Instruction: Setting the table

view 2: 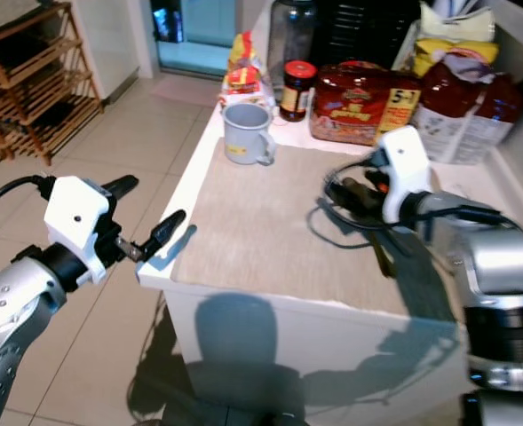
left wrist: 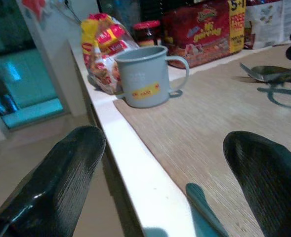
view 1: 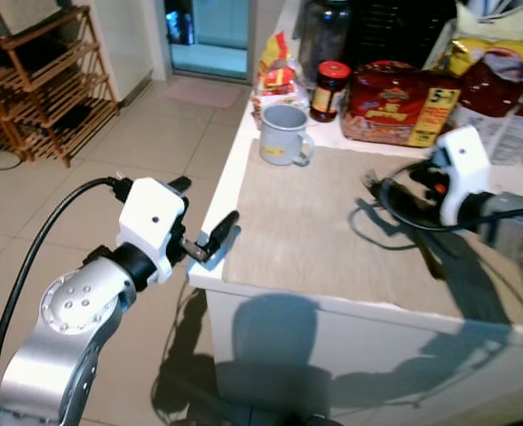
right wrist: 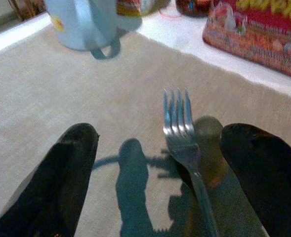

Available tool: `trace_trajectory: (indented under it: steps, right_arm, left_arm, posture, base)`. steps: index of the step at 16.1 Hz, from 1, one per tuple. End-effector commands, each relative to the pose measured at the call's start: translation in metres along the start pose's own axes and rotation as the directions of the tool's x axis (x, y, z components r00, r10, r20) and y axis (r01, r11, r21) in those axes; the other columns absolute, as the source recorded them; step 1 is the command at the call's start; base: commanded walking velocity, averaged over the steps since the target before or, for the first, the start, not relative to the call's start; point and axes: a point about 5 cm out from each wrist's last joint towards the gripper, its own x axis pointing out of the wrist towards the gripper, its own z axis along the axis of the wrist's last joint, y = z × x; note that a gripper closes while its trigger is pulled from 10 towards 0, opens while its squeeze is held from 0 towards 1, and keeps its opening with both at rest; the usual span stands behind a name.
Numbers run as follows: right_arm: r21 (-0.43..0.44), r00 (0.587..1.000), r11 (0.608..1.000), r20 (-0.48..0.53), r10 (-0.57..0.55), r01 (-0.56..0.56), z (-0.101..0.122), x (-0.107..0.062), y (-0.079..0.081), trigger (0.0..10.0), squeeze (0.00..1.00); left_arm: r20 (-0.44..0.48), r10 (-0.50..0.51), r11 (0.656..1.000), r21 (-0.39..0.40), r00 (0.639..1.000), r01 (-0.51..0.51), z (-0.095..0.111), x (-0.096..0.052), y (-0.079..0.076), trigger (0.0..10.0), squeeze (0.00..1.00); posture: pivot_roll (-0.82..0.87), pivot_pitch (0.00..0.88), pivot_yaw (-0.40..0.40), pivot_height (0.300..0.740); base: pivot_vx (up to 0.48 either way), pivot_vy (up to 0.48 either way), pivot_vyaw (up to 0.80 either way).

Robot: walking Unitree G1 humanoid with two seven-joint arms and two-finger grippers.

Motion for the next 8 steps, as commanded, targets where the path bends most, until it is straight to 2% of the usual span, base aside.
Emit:
trace_trajectory:
  steps: [1,2,3,7,8]
  right_arm:
    - [0.01,1.0,1.0,0.002,0.006,-0.006,0.003,-0.004,-0.004,10.0,1.0]
    - [0.034,0.997,0.999,-0.061,0.044,-0.042,-0.008,-0.006,-0.006,10.0,0.22]
    - [0.04,0.996,0.998,-0.073,0.04,-0.038,-0.012,-0.005,-0.007,10.0,0.0]
    - [0.106,0.992,0.994,-0.118,0.031,-0.018,-0.026,-0.007,-0.014,10.0,0.0]
    - [0.121,0.992,0.993,-0.126,0.03,-0.015,-0.028,-0.009,-0.015,10.0,0.0]
  left_arm:
    - [0.011,-0.042,0.999,0.004,0.999,0.042,0.004,0.0,-0.005,10.0,0.0]
    - [-0.005,-0.124,0.992,-0.015,0.992,0.124,0.002,-0.002,-0.014,10.0,0.0]
    - [-0.004,-0.155,0.988,-0.028,0.988,0.155,0.003,-0.003,-0.018,10.0,0.0]
    - [0.029,-0.265,0.958,-0.106,0.964,0.267,0.008,-0.006,-0.029,10.0,0.0]
    - [0.029,-0.267,0.957,-0.107,0.963,0.269,0.008,-0.006,-0.029,10.0,0.0]
  posture:
    - [0.08,0.024,-0.057,0.74]
    - [0.08,0.028,-0.052,0.74]
    - [0.08,0.03,-0.05,0.74]
    - [0.08,0.039,-0.044,0.74]
    - [0.08,0.044,-0.042,0.74]
  base:
    - [0.0,0.0,0.0]
    - [0.0,0.0,0.0]
    - [0.0,0.0,0.0]
    - [0.0,0.0,0.0]
    - [0.0,0.0,0.0]
